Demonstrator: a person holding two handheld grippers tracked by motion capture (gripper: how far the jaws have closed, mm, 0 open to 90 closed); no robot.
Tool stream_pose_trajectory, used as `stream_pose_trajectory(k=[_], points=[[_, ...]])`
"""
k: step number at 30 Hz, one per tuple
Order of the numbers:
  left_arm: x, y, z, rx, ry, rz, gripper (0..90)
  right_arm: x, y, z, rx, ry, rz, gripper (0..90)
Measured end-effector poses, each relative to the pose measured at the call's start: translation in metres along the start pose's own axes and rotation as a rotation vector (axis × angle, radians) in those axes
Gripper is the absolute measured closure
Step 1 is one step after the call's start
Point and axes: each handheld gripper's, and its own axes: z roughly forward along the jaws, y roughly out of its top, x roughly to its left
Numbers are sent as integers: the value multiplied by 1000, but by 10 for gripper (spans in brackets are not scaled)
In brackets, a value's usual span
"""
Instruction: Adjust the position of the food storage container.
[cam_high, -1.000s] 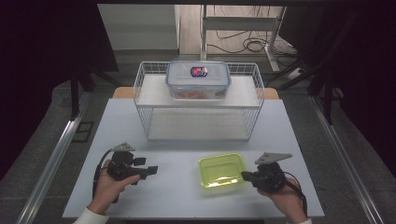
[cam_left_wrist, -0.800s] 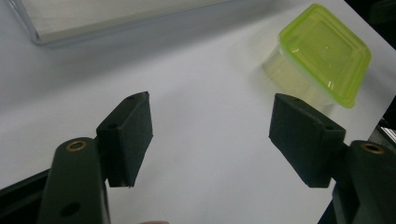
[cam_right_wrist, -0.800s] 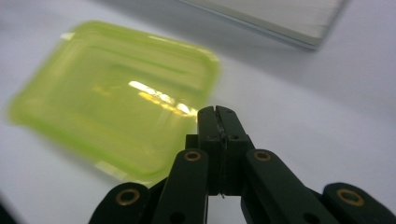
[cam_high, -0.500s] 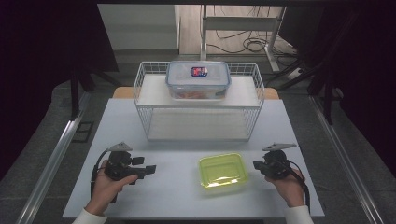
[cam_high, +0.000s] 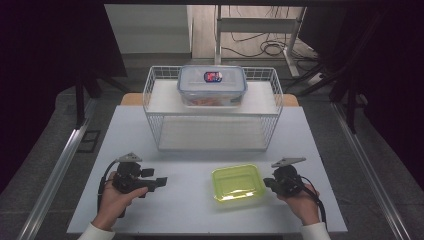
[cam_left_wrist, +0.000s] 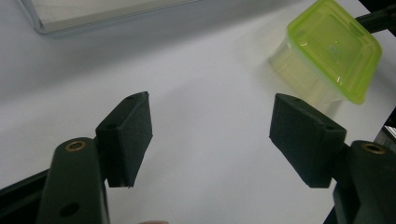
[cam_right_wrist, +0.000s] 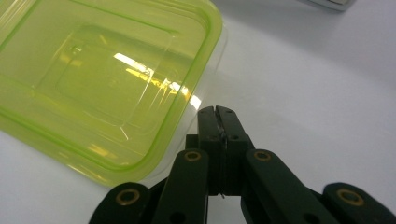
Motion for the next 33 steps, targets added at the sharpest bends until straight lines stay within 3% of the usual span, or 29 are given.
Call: stream_pose_trajectory(k=[11,19,28,33], points=[[1,-1,2,9,4,0,293,27,7,4,0,74,-50,892],[-1,-1,5,16,4,5,293,45,15,17,2,109,-76,892],[-4,-2,9,27,2,12,292,56,19,25,-18,109,-102,891],[-6,-2,14,42,1,23,289,57,17,29,-47,116,-93,891]])
